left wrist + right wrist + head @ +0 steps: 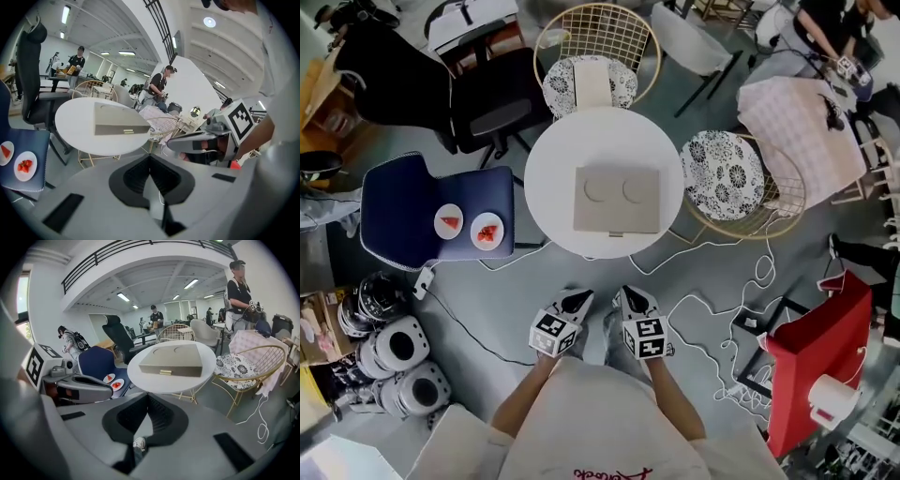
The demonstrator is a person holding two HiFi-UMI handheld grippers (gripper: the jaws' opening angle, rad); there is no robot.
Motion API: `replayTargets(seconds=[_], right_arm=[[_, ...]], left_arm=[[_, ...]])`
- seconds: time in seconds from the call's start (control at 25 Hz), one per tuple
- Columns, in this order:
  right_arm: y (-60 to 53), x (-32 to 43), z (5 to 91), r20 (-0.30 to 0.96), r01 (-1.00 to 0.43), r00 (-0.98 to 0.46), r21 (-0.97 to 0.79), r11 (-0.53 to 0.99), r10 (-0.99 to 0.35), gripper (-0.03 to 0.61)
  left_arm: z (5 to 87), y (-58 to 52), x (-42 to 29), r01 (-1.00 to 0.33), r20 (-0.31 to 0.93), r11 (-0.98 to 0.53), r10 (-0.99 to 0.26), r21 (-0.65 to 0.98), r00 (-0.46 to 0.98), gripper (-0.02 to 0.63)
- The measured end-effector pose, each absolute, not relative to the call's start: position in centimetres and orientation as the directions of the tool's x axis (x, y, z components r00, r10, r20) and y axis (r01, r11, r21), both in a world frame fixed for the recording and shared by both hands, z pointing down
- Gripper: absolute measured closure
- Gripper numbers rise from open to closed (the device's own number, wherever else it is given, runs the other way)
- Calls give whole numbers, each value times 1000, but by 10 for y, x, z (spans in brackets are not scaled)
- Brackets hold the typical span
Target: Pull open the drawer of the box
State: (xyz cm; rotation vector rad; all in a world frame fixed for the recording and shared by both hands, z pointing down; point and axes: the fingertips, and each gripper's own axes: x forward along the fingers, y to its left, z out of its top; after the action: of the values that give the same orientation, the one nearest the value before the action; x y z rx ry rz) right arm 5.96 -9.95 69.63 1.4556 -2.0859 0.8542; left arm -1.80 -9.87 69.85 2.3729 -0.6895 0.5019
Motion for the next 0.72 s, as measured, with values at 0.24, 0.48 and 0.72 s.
replayTargets(seconds=[0.24,0.48,0.72], right_arm=[[-73,50,723,715,-934,-357,-260,246,-601,563],[-68,44,733,724,-925,-379,-280,257,-576,563],[-81,44,733,722,-924,-382,-278,263,-577,563]], left_arm=[[726,-81,-20,-588,532,-651,-316,480,785,603],[737,-90,-22,-602,538,-637,-328,480,776,603],[736,-142,-20,-612,519,-658,-370,440,771,603]])
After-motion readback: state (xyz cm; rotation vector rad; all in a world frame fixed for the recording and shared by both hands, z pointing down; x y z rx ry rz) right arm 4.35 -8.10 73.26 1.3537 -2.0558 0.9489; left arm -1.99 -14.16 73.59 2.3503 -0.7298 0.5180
